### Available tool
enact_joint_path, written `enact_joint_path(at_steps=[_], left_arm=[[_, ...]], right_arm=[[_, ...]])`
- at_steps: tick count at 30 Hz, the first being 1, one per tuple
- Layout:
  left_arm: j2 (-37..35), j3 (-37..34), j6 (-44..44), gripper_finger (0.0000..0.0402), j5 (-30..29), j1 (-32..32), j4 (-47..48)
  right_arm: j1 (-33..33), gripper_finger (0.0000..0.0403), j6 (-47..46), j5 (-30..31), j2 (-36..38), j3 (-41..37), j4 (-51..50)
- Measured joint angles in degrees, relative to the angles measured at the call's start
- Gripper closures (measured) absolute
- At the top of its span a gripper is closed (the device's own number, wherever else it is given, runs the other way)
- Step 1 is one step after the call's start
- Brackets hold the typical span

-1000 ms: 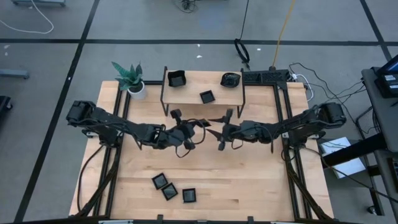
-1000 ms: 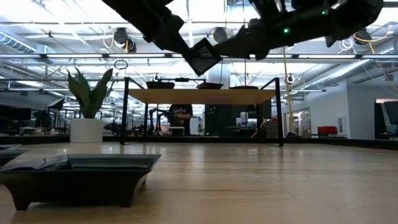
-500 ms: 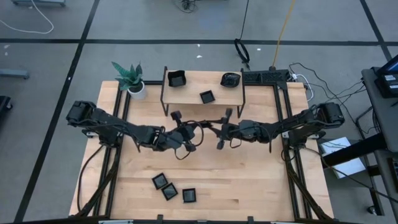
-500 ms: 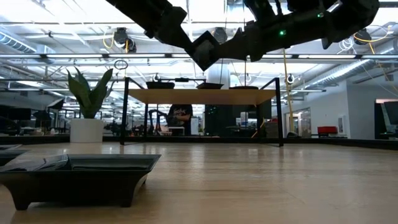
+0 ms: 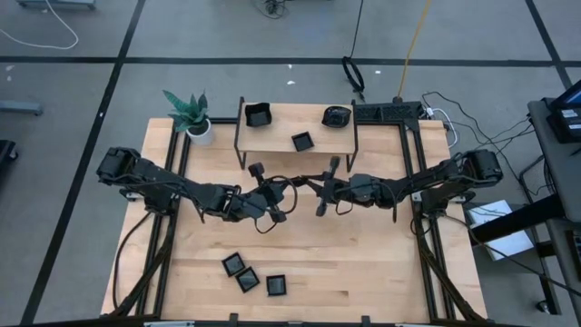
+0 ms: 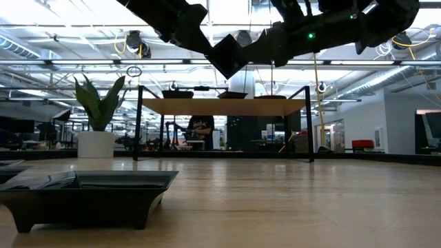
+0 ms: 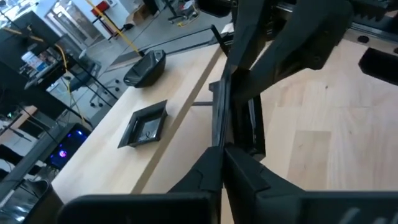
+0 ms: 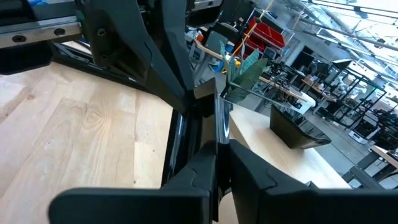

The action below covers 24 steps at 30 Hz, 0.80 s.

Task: Pick & Place Mini shaped plates
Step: Stack the black square plate on top of the other black square plate on the shelf

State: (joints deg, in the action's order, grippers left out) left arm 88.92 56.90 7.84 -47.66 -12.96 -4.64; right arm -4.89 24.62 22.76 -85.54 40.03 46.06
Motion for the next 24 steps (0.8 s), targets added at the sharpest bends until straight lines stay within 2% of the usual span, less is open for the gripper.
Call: enact_joint_path(at_steps=[5, 13, 17, 19, 24], left_arm=[[0.0, 0.0, -2.4, 0.0346, -0.4, 0.1, -2.9], [0.0, 0.0, -1.1, 0.0224, -0.7, -0.8, -9.4], [-1.1, 0.0, 5.5, 0.0179, -1.1, -2.7, -15.8], [-2.0, 0.0, 9.1, 0.0165, -3.1, -4.1, -18.2], [-4.7, 0.0, 13.1, 0.0152, -10.3, -6.9, -19.7]], right_arm=[[0.0, 0.0381, 0.1, -0.2, 0.0, 0.0, 0.3], [-0.2, 0.0388, -0.3, -0.8, 0.0, 0.0, 0.0], [-0.2, 0.0388, -2.6, -1.2, 0.0, 0.0, -0.4], [-0.1, 0.0388, -2.7, -1.1, 0.1, 0.0, -1.0], [2.0, 0.0388, -3.6, -0.9, 5.2, 6.3, -18.4]])
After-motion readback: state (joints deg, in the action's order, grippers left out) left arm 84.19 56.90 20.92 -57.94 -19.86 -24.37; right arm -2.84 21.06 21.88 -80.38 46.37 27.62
